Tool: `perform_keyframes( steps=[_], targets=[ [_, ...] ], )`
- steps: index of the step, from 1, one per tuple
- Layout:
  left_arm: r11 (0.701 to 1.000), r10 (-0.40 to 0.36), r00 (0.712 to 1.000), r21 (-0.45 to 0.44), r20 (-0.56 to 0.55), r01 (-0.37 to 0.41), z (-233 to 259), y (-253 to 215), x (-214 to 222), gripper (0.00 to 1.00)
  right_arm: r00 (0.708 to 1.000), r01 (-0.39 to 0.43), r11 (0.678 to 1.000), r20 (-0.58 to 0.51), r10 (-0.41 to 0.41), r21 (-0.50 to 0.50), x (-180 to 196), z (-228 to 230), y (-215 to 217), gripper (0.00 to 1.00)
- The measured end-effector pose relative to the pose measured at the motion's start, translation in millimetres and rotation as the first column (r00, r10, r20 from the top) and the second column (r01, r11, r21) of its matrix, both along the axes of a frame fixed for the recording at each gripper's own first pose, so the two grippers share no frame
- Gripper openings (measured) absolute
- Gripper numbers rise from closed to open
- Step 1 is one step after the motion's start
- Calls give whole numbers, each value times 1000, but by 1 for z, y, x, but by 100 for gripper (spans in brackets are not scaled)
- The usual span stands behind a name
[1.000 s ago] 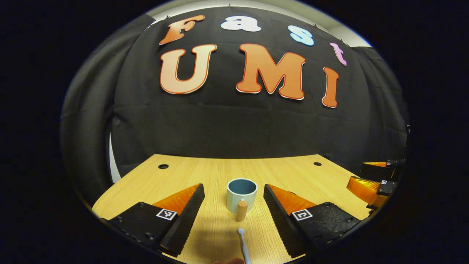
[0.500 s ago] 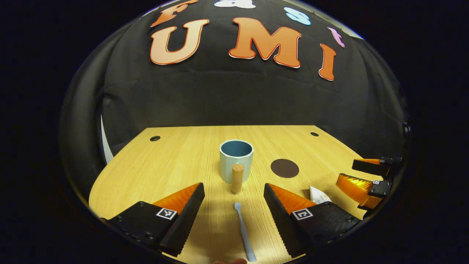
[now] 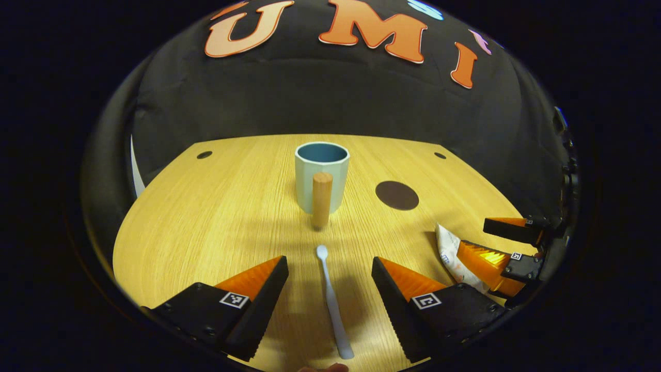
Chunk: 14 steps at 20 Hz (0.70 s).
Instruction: Put the toothbrush and toothpaste on the desktop into the cup, then pick up the cup and place it on the coaster on the desktop.
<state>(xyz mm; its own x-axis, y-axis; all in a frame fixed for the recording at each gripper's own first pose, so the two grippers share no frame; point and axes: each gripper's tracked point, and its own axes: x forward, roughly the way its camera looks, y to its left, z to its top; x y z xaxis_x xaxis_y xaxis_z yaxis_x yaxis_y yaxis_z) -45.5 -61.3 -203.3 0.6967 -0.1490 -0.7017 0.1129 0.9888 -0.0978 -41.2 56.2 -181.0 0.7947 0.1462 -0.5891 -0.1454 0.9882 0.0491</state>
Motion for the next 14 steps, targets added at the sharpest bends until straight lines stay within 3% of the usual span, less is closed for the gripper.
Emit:
perform_keyframes(
  steps=[4,8,14],
  targets=[
    [1000,2,997,2,-80,-2,-7,-5,-7,99,996,-19,1000,-90,21,23,-5,-19,8,95],
    [1000,23,989,-4,-148,-24,-13,-4,-12,99,987,-38,999,-157,43,36,-5,-34,14,83],
    [996,83,984,44,-159,-76,-11,2,-8,93,980,-59,997,-189,67,44,-6,-41,23,73]
  ],
)
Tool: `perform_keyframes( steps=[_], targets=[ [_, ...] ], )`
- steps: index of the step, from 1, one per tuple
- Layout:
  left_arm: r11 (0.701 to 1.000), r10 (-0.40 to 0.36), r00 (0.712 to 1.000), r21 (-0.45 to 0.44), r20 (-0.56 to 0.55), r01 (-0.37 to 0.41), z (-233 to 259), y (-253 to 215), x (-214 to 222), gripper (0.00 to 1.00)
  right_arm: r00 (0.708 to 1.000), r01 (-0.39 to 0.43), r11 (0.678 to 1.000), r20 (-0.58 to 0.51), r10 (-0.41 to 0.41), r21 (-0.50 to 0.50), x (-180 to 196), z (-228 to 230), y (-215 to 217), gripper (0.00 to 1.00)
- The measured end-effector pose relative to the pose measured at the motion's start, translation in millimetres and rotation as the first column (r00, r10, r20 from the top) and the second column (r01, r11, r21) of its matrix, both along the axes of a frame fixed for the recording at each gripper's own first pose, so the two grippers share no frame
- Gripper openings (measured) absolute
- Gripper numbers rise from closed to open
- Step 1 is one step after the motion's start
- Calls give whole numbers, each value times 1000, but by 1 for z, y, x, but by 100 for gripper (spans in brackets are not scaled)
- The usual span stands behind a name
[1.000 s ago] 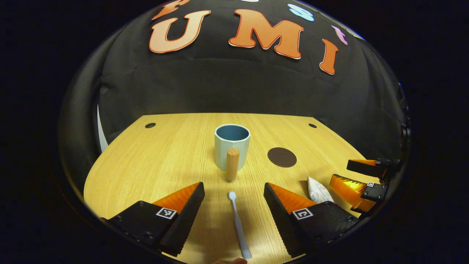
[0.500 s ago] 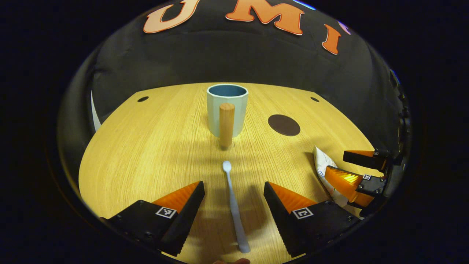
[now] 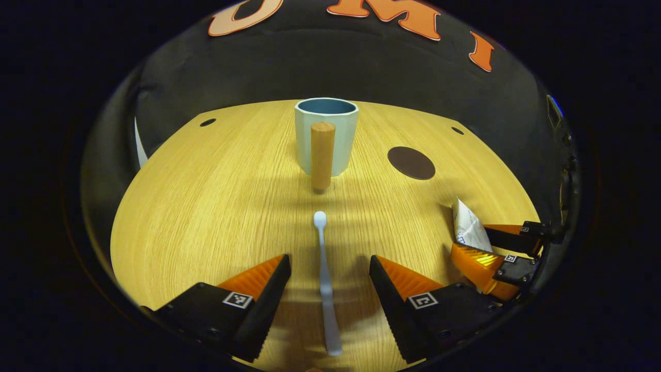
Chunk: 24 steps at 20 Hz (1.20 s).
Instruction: Put the toothbrush and toothpaste on the desktop into the cup, then pick up the cup and place it on the coaster on the desktop.
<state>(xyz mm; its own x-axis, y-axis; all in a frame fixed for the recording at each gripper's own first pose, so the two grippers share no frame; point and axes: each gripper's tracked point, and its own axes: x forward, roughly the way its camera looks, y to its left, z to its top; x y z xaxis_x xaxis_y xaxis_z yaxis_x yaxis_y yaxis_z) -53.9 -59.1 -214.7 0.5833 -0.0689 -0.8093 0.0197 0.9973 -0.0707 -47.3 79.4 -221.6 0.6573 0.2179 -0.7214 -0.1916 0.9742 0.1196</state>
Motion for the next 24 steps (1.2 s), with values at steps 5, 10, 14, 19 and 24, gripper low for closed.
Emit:
perform_keyframes(
  steps=[5,10,14,19,24],
  targets=[
    [996,73,997,51,-25,-72,2,8,-9,56,1000,-10,1000,-3,10,20,-6,5,2,41],
    [997,54,997,52,-63,-51,-1,7,-14,19,999,-37,998,3,37,49,-3,4,20,15],
    [999,31,996,35,-79,-28,3,-2,-12,7,999,-39,995,-5,40,96,-7,7,23,10],
    [1000,4,998,-12,-62,-5,-3,-9,-11,5,999,-39,990,34,34,136,-2,19,23,6],
    [1000,-2,999,-28,43,3,-12,7,-16,5,990,-10,991,143,-9,131,17,45,10,6]
  ],
)
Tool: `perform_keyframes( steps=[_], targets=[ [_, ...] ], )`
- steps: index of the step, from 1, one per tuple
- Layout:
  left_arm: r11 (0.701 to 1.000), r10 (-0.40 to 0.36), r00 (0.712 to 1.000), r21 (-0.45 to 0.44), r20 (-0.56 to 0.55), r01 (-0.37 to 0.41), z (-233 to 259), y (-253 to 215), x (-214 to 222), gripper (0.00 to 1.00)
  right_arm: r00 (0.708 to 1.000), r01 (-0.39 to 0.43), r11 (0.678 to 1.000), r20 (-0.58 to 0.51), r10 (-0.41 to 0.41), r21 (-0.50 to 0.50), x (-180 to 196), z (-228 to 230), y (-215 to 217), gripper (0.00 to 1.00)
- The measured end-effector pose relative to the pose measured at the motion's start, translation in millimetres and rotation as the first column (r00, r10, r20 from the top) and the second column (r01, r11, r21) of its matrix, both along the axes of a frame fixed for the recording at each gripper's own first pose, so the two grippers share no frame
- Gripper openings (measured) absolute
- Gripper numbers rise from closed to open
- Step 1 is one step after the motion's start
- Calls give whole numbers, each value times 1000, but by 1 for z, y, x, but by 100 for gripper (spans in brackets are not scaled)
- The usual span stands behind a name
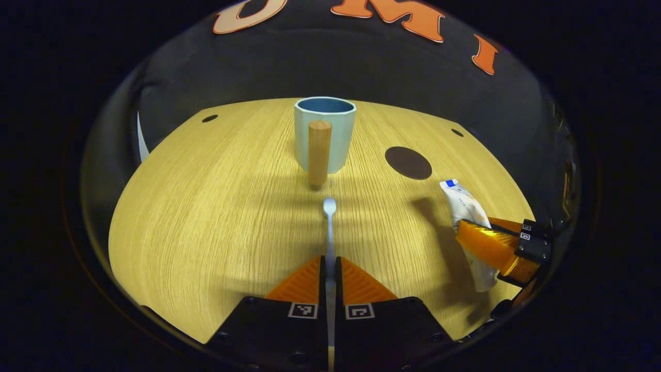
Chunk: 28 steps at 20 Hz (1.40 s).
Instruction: Put the toothbrush and toothpaste on the desktop into the cup, then pick up the cup and place it on the coaster on the desktop.
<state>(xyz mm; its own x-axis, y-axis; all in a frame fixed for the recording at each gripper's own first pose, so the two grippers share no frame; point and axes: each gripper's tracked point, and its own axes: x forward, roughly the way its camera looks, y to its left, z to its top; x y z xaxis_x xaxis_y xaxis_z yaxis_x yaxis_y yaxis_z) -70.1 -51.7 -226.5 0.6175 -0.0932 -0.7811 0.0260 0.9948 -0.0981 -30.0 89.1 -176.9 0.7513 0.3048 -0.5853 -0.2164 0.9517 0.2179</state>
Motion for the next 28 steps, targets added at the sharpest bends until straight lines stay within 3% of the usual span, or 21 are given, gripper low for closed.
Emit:
perform_keyframes(
  steps=[4,11,17,21,28],
  targets=[
    [1000,0,988,13,157,-2,8,8,15,5,998,2,1000,69,-3,11,7,22,0,6],
    [999,-30,939,19,343,25,25,21,19,4,975,22,999,222,-16,-25,22,63,-3,6],
    [1000,-22,865,21,501,14,42,32,31,5,950,42,999,310,-32,-24,30,99,-6,6],
    [1000,-13,790,30,613,-7,64,48,53,5,933,58,998,357,-44,-27,33,120,-8,6],
    [997,-29,695,69,718,-30,91,56,88,5,906,100,995,415,-85,-14,39,155,-22,6]
  ],
)
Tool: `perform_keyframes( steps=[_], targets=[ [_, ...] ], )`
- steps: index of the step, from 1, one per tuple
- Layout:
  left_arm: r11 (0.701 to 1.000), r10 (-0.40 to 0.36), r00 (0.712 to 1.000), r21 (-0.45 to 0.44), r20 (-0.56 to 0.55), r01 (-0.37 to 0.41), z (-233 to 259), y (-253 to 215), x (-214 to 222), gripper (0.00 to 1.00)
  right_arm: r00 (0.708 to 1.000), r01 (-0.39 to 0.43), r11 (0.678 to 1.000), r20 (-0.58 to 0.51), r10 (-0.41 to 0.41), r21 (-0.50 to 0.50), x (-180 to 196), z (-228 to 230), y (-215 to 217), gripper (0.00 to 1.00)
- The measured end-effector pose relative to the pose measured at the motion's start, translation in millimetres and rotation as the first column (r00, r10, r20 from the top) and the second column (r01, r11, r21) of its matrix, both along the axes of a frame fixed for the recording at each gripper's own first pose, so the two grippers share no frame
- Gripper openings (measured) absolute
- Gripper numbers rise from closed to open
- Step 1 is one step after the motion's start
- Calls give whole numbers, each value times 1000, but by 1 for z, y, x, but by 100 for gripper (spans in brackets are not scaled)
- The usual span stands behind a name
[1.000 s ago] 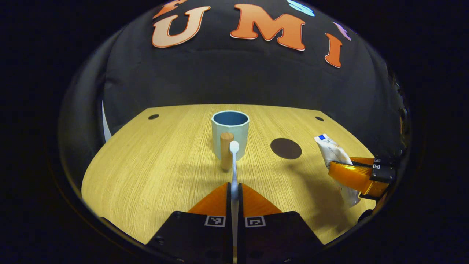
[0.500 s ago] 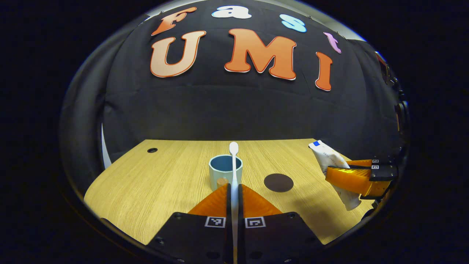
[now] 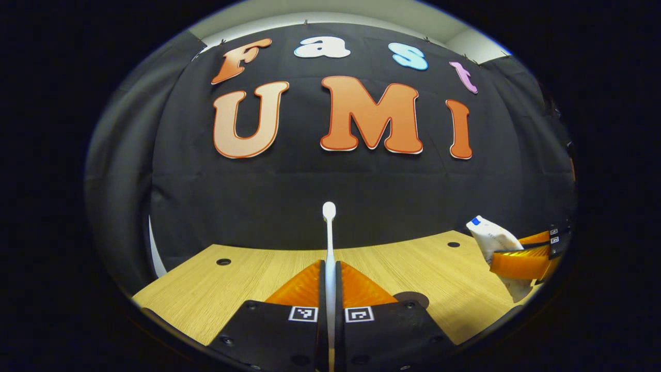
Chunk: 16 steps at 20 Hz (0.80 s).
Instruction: Put the toothbrush and toothpaste on the desktop into the cup, then pick up the cup and place it on the coaster on the desktop.
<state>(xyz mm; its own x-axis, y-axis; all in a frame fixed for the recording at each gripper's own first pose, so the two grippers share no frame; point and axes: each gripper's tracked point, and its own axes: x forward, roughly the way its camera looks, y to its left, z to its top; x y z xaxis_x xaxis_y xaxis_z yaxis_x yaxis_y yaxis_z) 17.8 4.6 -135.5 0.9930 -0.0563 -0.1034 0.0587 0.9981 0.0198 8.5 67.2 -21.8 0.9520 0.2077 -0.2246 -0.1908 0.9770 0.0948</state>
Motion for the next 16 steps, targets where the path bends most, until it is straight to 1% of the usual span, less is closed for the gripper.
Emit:
perform_keyframes(
  steps=[5,7,11,16],
  targets=[
    [1000,6,998,7,57,-6,11,-2,27,4,998,25,1000,55,-25,4,2,18,-9,5],
    [1000,8,997,15,81,-9,13,-1,38,5,998,39,999,49,-39,-13,9,15,-14,6],
    [999,7,992,35,127,-11,18,-6,62,4,998,45,999,42,-45,-3,22,12,-17,5],
    [999,2,992,34,128,-6,5,-12,86,4,998,57,998,40,-57,-7,34,9,-22,5]
  ],
)
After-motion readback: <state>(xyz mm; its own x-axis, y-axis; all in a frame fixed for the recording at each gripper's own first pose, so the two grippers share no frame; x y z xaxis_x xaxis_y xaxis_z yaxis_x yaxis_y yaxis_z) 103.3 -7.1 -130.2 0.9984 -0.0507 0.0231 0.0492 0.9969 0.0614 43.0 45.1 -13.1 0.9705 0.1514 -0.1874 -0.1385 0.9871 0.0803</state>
